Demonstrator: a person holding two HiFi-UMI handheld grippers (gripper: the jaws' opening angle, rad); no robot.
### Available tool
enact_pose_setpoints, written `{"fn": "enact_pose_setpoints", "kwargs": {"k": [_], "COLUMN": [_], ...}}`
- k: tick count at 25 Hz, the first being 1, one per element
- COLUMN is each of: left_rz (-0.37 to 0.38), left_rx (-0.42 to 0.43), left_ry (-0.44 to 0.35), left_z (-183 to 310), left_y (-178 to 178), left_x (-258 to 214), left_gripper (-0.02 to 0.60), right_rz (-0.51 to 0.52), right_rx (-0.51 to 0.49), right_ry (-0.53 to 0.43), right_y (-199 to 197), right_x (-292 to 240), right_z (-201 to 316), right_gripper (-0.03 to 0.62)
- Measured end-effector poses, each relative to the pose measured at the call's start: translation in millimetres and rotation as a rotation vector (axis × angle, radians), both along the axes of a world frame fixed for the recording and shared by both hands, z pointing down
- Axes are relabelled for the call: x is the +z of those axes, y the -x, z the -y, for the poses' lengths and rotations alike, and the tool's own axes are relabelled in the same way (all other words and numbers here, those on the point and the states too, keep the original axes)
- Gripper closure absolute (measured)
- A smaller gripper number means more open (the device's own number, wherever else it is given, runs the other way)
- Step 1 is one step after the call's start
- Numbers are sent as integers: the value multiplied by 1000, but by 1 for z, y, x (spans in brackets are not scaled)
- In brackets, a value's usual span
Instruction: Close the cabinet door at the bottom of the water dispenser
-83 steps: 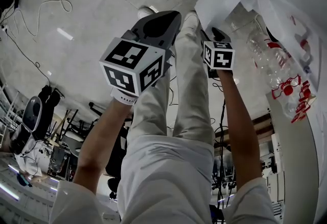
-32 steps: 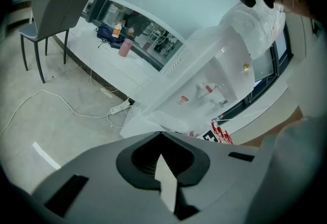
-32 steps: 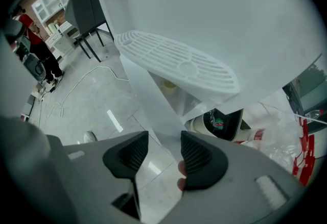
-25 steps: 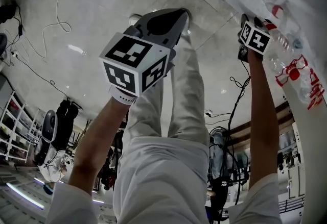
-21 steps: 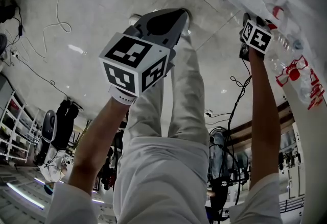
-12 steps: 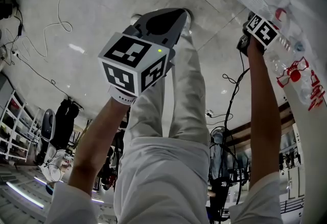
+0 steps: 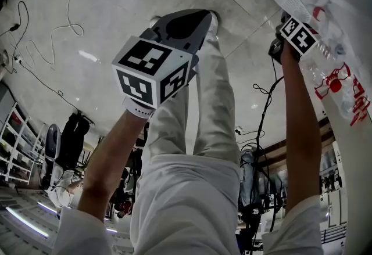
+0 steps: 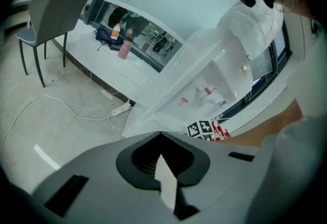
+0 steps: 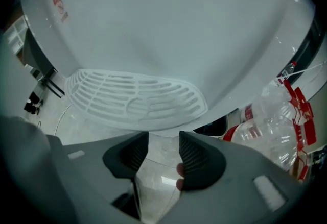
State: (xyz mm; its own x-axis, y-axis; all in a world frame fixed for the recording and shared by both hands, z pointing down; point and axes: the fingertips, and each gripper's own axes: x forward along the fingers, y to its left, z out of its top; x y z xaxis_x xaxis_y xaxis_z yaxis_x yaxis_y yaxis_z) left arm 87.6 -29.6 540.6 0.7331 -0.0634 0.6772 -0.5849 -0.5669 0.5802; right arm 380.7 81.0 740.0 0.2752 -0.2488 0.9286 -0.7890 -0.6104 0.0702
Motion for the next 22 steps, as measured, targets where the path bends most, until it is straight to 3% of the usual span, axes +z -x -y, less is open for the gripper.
{"fn": "enact_pose_setpoints", "kwargs": {"k": [7, 12, 14, 19, 22], "left_rz": [-1, 8, 4, -14, -28], "left_rx": [-15, -71, -99, -166, -194], "left_ry": [-51, -80, -101, -158, -179], "left_z": [1, 3, 7, 7, 6], "left_y": [13, 42, 52, 70, 79], "left_x": [-45, -91, -110, -158, -184], "left_gripper": [580, 580, 580, 580, 580], "right_rz": [64, 67, 83, 232, 270], "right_rx": [-65, -187, -232, -346, -424], "right_ry": [0, -3, -34, -161, -233], "right_y": [39, 83, 99, 150, 173], "right_x": [-35, -80, -100, -156, -197], "right_z": [-10, -5, 12, 45, 61], "right_gripper": [432, 517, 566, 569, 569]}}
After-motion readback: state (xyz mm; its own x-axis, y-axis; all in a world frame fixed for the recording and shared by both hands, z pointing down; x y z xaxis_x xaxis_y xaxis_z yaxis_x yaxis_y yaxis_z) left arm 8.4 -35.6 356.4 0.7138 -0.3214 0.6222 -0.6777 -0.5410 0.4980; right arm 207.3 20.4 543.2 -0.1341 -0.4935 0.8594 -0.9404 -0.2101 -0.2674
